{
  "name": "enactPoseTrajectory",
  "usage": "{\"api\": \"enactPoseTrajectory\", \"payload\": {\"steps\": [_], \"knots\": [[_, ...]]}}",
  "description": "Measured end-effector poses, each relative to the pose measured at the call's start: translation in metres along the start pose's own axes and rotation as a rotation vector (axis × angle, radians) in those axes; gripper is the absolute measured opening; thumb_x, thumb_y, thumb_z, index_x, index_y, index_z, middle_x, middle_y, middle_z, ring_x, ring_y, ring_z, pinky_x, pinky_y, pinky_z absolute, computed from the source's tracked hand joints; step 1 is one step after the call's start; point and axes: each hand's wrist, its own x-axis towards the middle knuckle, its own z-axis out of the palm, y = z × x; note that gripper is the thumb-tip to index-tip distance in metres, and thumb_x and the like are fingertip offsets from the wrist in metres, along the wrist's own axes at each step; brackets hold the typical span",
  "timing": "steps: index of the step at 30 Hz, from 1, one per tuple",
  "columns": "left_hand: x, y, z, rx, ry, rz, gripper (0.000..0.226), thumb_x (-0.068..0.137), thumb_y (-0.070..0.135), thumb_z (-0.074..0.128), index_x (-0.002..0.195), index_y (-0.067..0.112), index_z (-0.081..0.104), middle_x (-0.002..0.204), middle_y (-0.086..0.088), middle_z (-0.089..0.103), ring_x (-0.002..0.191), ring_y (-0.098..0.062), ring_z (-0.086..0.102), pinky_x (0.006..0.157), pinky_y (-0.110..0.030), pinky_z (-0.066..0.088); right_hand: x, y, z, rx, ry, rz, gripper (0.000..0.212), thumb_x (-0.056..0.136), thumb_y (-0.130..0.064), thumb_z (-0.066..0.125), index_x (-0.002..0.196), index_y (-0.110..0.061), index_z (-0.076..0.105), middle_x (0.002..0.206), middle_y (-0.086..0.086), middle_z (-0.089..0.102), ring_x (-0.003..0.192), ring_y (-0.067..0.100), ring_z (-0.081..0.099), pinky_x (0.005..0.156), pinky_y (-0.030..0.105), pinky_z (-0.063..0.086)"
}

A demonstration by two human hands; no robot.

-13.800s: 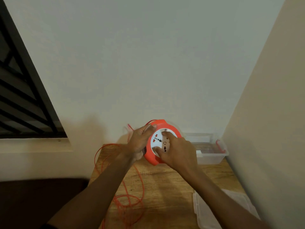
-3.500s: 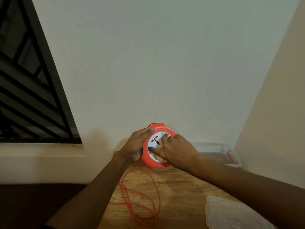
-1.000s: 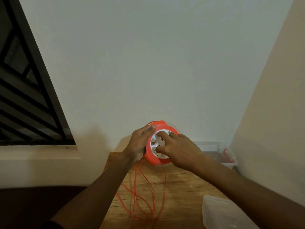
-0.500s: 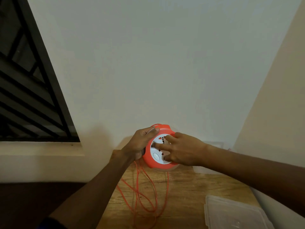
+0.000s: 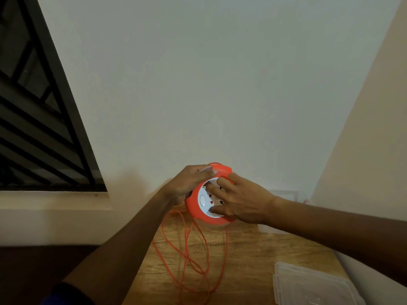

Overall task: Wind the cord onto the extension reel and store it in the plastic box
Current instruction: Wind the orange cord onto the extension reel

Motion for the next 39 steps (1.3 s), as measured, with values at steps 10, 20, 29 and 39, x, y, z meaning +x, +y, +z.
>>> {"api": "enactPoseTrajectory", "payload": {"steps": [10,20,29,39], "knots": [[0.005,-0.003,0.004,0.033,-0.064,-0.046,0.03,0.098,0.039,0.067,0.111,0.014,0.078,0.107,-0.016,0.08,0.085,-0.025,0.077,0.082,-0.04,0.063,0.002,-0.003,-0.001,-0.041,0.009,-0.078,0.04,0.093,-0.027,0.058,0.132,-0.034,0.051,0.123,0.021,0.057,0.112,0.039,0.047,0.09,0.05,0.042],[0.002,-0.007,0.013,-0.373,0.229,0.092,0.026,0.099,0.035,0.066,0.118,0.02,0.076,0.114,-0.013,0.079,0.102,-0.032,0.077,0.078,-0.041,0.065,0.013,0.007,-0.001,0.179,0.077,0.525,0.06,0.078,-0.045,0.063,0.132,-0.025,0.049,0.088,0.011,0.071,0.079,0.034,0.061,0.073,0.041,0.042],[0.007,-0.011,0.031,-0.397,0.402,0.113,0.015,0.097,0.043,0.067,0.101,0.035,0.079,0.1,0.002,0.083,0.09,-0.021,0.081,0.064,-0.035,0.064,0.029,-0.005,0.008,0.949,0.139,1.225,0.062,0.086,-0.06,0.055,0.13,-0.018,0.046,0.116,0.004,0.067,0.097,0.027,0.067,0.077,0.037,0.053],[-0.002,-0.02,0.017,-0.4,0.271,0.05,0.038,0.094,0.044,0.067,0.124,0.02,0.071,0.113,-0.009,0.08,0.101,-0.032,0.078,0.081,-0.047,0.065,0.005,0.014,0.004,0.38,0.111,0.27,0.055,0.07,-0.019,0.08,0.121,-0.027,0.06,0.128,0.011,0.055,0.106,0.032,0.055,0.075,0.041,0.05]]}}
